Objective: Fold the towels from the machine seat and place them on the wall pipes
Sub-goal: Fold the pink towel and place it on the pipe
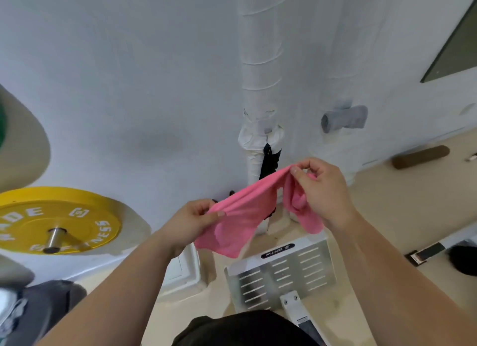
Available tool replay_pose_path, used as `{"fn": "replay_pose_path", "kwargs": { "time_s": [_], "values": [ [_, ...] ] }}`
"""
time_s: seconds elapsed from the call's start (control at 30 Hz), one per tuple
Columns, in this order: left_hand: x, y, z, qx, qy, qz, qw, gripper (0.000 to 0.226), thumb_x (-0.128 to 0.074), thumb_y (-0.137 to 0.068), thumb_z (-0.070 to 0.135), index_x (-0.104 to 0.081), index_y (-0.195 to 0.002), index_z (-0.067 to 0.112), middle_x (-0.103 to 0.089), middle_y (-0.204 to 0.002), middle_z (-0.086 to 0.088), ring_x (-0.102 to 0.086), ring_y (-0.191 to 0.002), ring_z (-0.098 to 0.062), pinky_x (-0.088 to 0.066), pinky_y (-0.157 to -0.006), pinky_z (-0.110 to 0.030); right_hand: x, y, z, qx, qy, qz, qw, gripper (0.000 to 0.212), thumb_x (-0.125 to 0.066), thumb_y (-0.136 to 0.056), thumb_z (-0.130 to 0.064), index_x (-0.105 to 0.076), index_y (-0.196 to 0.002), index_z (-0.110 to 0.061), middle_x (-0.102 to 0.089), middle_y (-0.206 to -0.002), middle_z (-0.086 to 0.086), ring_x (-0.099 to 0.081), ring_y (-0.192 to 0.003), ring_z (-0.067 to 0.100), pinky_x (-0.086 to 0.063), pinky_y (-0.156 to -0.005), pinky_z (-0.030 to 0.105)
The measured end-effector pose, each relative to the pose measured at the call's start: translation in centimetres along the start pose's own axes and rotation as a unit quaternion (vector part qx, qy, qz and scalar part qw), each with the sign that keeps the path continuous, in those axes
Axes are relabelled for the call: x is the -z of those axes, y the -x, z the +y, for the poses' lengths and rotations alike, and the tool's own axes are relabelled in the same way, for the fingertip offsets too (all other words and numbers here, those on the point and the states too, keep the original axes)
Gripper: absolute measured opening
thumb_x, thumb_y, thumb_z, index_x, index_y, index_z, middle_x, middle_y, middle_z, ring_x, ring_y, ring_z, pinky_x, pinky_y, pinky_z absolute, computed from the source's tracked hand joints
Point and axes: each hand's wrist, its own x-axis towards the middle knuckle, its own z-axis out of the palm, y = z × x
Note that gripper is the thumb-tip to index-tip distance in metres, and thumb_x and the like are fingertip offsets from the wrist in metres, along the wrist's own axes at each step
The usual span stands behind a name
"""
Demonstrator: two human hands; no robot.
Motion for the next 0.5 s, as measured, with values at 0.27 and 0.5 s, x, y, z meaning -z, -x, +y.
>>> {"fn": "replay_pose_path", "kwargs": {
  "time_s": [0.27,0.5],
  "values": [
    [-1.9,-1.0,4.0,-0.023,0.177,0.063,0.982,0.005,-0.064,-0.096,0.008,-0.06,-0.095,0.005,-0.063,-0.075,-0.015,-0.058,-0.06,-0.022,-0.046,-0.054,-0.026,-2.9,1.9,-0.4,-0.085,-0.077,0.003,0.993,0.006,-0.067,-0.095,-0.021,-0.07,-0.095,-0.026,-0.066,-0.073,0.016,-0.059,-0.059,0.016,-0.052,-0.061,0.029],
    [-4.8,-1.1,6.5,-0.05,0.242,-0.057,0.967,0.027,-0.054,-0.093,-0.008,-0.069,-0.115,-0.002,-0.071,-0.104,-0.028,-0.069,-0.088,-0.03,-0.06,-0.076,-0.036,-6.4,4.6,-3.3,-0.081,-0.254,-0.072,0.961,0.028,-0.045,-0.099,0.003,-0.071,-0.098,-0.006,-0.077,-0.094,0.011,-0.072,-0.089,0.022,-0.058,-0.079,0.032]
  ]
}}
